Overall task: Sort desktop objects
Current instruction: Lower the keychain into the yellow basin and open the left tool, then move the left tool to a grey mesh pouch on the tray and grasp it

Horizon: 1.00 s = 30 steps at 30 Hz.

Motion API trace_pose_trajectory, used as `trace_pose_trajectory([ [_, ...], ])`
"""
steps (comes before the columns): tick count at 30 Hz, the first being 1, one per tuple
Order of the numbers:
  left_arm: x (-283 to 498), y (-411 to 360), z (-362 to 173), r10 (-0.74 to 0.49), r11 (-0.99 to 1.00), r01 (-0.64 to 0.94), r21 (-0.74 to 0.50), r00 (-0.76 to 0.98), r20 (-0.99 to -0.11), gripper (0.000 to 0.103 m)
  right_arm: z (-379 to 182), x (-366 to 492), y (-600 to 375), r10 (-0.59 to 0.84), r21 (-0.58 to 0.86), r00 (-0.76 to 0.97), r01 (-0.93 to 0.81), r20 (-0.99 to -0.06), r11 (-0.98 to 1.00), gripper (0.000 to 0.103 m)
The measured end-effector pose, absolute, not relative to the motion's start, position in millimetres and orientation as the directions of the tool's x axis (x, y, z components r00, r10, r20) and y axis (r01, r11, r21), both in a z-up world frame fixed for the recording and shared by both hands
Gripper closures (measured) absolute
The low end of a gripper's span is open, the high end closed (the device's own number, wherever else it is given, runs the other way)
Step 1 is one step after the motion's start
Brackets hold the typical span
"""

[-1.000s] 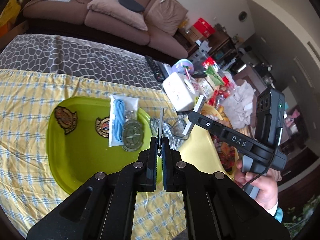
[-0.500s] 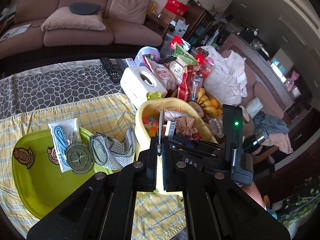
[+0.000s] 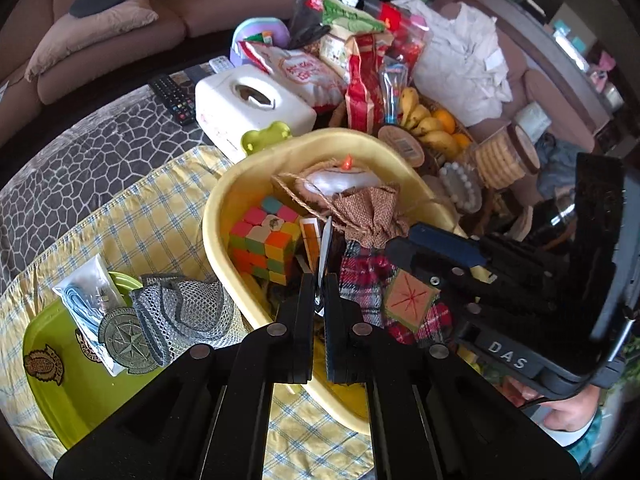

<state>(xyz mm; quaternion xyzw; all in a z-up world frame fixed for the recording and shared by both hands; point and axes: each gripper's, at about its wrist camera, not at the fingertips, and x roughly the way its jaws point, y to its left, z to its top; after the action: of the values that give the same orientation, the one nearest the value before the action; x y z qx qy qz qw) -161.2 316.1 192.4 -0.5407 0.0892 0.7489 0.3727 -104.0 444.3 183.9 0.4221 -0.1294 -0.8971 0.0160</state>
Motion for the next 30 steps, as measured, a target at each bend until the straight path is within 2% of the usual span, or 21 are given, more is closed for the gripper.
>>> trace_pose_trajectory([
  [3, -166.3, 329.3, 180.7, 0.371, -0.700, -0.688, -0.194, -0.118, -0.921, 0.099, 183.0, -97.1, 454.1, -0.142, 0.257, -0.645, -0.088, -0.751, -0.962, 0.072],
  [11, -171.4, 354.8, 182.7, 0.299, -0.621, -0.755, -0.211, 0.021, -0.954, 0.099, 174.1, -91.3, 458.6, -0.180, 0.297, -0.640, -0.079, -0.747, -0.952, 0.072],
  [16, -169.9, 377.0, 169.0, 0.198, -0.584, -0.800, -0.138, 0.025, -0.980, 0.098, 177.6, -88.6, 458.2, -0.203, 0.319, -0.647, -0.065, -0.735, -0.945, 0.072],
  [17, -171.9, 379.6, 164.7, 0.189, -0.598, -0.793, -0.119, 0.005, -0.982, 0.094, 178.4, -88.8, 457.5, -0.203, 0.318, -0.648, -0.064, -0.734, -0.946, 0.072],
  [19, -178.1, 377.4, 162.6, 0.232, -0.631, -0.759, -0.157, 0.008, -0.973, 0.081, 180.3, -89.3, 455.8, -0.196, 0.310, -0.650, -0.064, -0.734, -0.949, 0.072],
  [21, -184.1, 367.7, 169.2, 0.308, -0.658, -0.721, -0.216, 0.003, -0.951, 0.054, 181.0, -89.8, 455.3, -0.195, 0.310, -0.652, -0.065, -0.733, -0.949, 0.072],
  [25, -196.2, 340.6, 188.7, 0.412, -0.691, -0.658, -0.299, -0.019, -0.911, 0.051, 183.6, -90.2, 452.9, -0.188, 0.300, -0.654, -0.063, -0.732, -0.952, 0.072],
  [30, -197.6, 303.7, 207.9, 0.440, -0.727, -0.617, -0.302, -0.080, -0.895, 0.044, 186.7, -88.7, 447.4, -0.185, 0.299, -0.656, -0.065, -0.732, -0.952, 0.072],
])
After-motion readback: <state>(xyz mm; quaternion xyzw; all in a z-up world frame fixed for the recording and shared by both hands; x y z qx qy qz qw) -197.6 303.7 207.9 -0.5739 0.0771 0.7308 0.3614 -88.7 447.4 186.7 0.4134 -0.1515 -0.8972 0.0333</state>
